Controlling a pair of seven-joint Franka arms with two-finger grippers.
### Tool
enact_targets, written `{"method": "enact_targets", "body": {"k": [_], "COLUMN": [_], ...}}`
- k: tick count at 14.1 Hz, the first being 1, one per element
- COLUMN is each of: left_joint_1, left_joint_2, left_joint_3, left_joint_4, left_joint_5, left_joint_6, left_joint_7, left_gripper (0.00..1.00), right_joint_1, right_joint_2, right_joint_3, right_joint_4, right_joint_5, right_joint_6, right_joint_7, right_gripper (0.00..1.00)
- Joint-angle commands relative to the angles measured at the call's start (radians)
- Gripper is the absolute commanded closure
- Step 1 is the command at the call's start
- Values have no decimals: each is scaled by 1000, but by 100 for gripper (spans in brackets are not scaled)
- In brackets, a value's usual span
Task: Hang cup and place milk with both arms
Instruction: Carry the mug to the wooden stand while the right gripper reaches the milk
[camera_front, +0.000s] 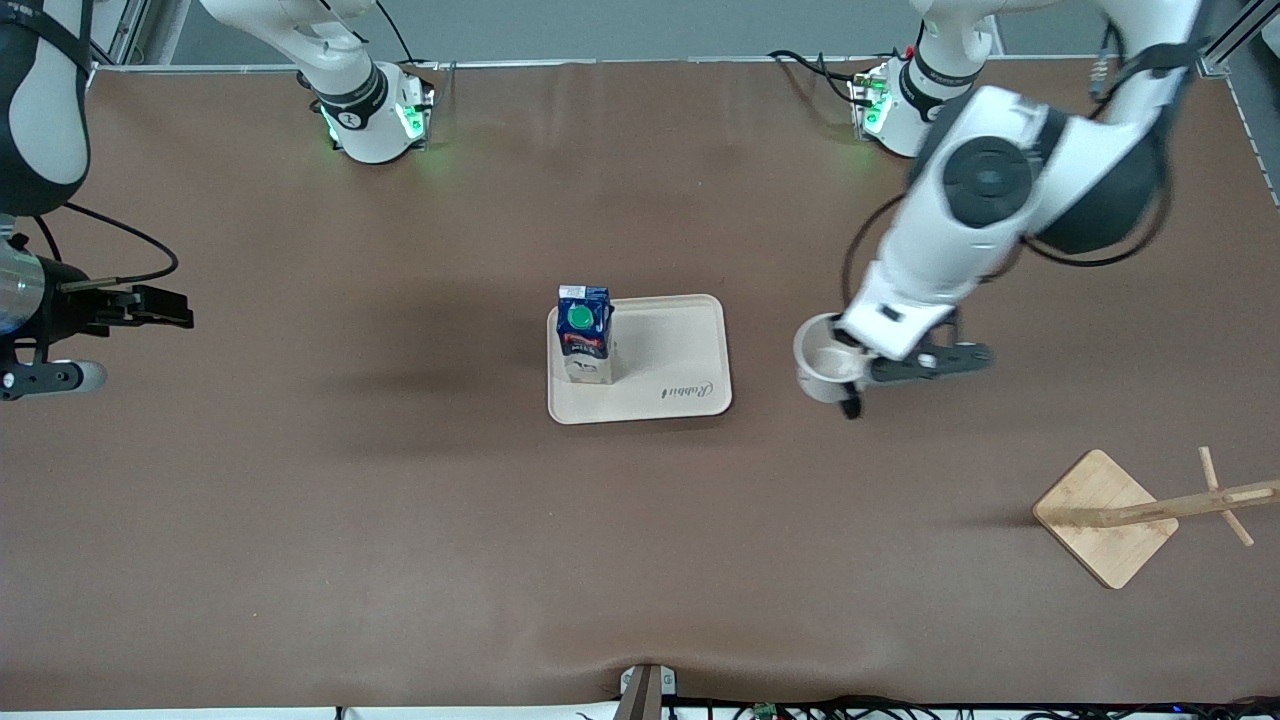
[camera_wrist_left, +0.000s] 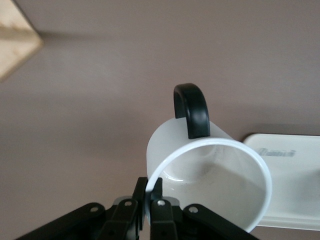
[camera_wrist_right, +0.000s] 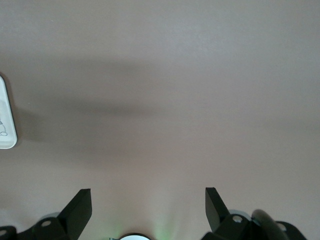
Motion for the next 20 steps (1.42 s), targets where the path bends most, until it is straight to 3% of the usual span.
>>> {"method": "enact_targets", "body": {"k": [1, 3, 5, 9, 12, 17, 20], "left_joint_1": [121, 200, 271, 365, 415, 451, 486], "left_joint_2": [-41, -41, -20, 10, 42, 99, 102], "left_joint_3": [-9, -7, -7, -4, -4, -3, -3], "left_joint_4": [-3, 46, 120, 139, 146, 168, 168], "left_joint_5": [3, 0, -6, -69, -80, -166, -187], "left_joint_6": [-10, -8, -7, 60, 140, 185, 203], "left_joint_7": [198, 331, 450, 472, 470, 464, 461], "left_gripper": [100, 100, 100, 100, 100, 100, 100], "right_joint_1": [8, 13, 59, 168, 249, 361, 448], "right_joint_2": [-7, -7, 25, 51, 71, 97, 138], "right_joint_3": [-12, -14, -9, -6, -8, -6, -3], "right_joint_4": [4, 2, -30, -41, -41, -41, -42], "right_joint_5": [66, 167, 187, 215, 307, 309, 310], "right_joint_6": [-19, -22, -22, 36, 72, 83, 171], "right_joint_7": [5, 22, 60, 96, 303, 513, 680], "right_gripper": [0, 0, 0, 0, 0, 0, 0]}}
